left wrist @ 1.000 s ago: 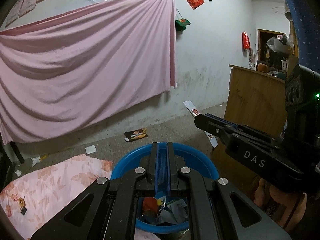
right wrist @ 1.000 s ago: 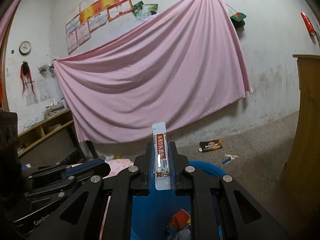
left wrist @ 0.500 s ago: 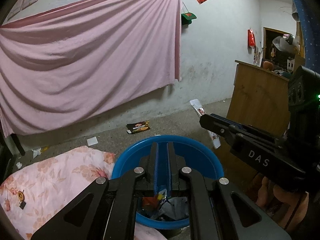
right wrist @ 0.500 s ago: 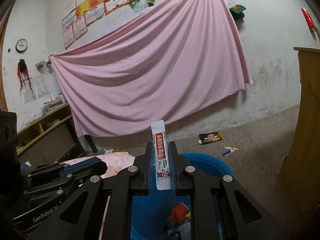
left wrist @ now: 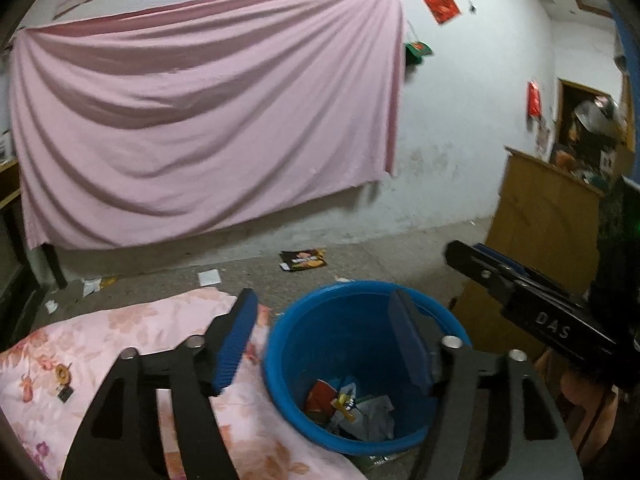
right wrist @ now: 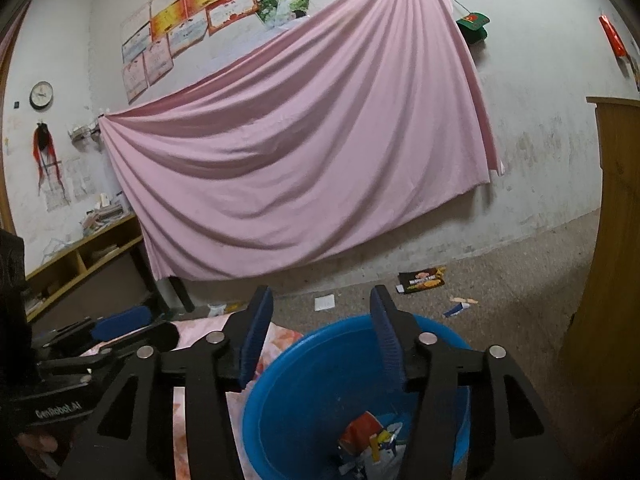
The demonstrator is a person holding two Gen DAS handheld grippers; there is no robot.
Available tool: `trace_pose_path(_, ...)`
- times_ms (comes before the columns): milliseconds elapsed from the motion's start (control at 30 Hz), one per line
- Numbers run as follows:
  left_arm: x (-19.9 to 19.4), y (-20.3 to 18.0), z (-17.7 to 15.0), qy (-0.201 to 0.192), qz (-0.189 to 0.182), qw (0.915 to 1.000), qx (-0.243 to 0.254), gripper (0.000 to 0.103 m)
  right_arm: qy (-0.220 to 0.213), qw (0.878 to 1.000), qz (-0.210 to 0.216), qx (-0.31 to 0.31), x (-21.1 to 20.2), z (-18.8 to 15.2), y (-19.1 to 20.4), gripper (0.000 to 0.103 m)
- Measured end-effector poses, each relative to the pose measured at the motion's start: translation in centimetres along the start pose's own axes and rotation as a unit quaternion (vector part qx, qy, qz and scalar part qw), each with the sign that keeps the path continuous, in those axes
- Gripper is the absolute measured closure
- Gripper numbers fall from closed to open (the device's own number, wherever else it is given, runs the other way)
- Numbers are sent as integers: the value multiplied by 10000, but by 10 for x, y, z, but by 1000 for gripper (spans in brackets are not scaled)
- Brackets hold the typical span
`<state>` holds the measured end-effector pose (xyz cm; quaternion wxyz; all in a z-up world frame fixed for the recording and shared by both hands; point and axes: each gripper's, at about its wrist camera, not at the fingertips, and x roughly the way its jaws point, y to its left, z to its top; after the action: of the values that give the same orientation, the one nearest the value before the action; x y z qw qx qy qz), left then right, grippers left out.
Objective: Collect trash
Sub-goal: 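Open both tools to drop the pen and sachet into the basin, then move both open tools back over the bed toward the fruit slice and clip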
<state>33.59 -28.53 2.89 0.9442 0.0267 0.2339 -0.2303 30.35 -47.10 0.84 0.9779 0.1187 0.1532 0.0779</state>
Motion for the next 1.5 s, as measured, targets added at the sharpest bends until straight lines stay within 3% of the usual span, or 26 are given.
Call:
trace_pose_path(33,-4,4,0,-54,71,9999,-59,25,-57,10000,16,-9,0,1,3,51)
trace_pose_path(100,-14,16,1,-239,240,9992,-214,18,-208,9998,56,-16,-3,3,8,34)
trace_pose_path(200,-33,36,3,-575,516,9958,-482,3,-516,9985,173,-38,-7,8,18,24)
trace_pose_path(333,-62,63,2,-1097,870,9876,-712,2,-950,9946,405,-69,-9,14,38,15)
trace_pose_path(400,-75,75,2,-1282,1072,9830,-760,2,-1140,9921,516,-63,-10,15,46,0)
trace_pose_path(633,-117,121,-6,-1739,1553,9677,-957,2,-1630,9805,1052,-302,-2,14,91,0)
trace_pose_path(967,-162,176,-31,-2066,2296,9473,-848,2,-1889,9688,1404,-772,22,-3,158,0)
trace_pose_path(1267,-171,217,-59,-2059,2638,9396,-719,2,-1460,9691,1585,-1197,56,-22,199,0)
trace_pose_path(1500,-158,245,-72,-1652,2673,9455,-851,2,-624,9737,1700,-1382,91,-30,223,0)
